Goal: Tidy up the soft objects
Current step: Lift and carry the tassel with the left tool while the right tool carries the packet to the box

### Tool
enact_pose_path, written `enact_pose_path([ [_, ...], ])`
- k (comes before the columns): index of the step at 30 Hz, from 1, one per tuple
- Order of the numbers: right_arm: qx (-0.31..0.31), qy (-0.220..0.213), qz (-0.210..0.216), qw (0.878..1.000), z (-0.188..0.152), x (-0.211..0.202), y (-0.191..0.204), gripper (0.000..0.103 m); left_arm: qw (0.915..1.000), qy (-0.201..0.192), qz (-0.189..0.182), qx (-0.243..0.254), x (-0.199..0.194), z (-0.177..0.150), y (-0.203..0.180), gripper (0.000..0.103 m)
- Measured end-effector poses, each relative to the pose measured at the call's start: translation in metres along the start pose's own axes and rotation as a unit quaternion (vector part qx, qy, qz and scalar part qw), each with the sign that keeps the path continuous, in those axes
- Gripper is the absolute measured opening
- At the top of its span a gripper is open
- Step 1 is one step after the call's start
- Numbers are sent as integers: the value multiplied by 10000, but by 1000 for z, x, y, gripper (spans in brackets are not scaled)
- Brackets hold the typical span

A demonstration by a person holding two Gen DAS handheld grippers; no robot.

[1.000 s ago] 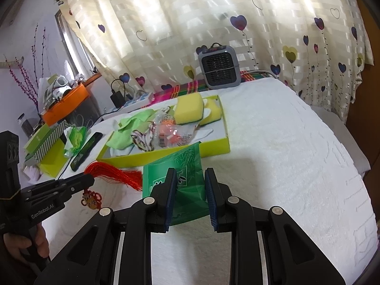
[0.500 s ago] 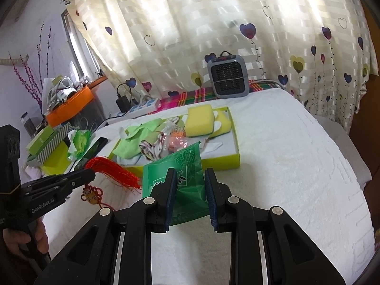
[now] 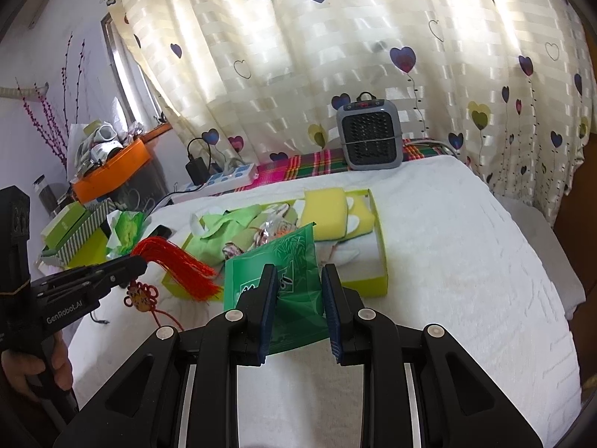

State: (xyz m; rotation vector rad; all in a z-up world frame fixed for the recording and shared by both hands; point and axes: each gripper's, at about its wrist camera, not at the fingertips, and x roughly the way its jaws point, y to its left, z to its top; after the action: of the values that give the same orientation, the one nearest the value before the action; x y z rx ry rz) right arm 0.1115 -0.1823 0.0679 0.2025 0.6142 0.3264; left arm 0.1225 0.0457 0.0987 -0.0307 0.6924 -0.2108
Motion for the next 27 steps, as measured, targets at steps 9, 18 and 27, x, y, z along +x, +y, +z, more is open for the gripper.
enact_pose_path([
  [9, -76, -22, 10, 10000, 12, 10, 4, 25, 9999, -106, 61, -7, 5, 17, 9, 10],
  [18, -119, -60, 8, 9999, 27, 22, 4, 25, 9997, -187, 131, -33, 15, 36, 19, 10],
  [27, 14, -51, -16, 10000, 43, 42, -1, 25, 9994, -260, 185, -106, 32, 57, 32, 10],
])
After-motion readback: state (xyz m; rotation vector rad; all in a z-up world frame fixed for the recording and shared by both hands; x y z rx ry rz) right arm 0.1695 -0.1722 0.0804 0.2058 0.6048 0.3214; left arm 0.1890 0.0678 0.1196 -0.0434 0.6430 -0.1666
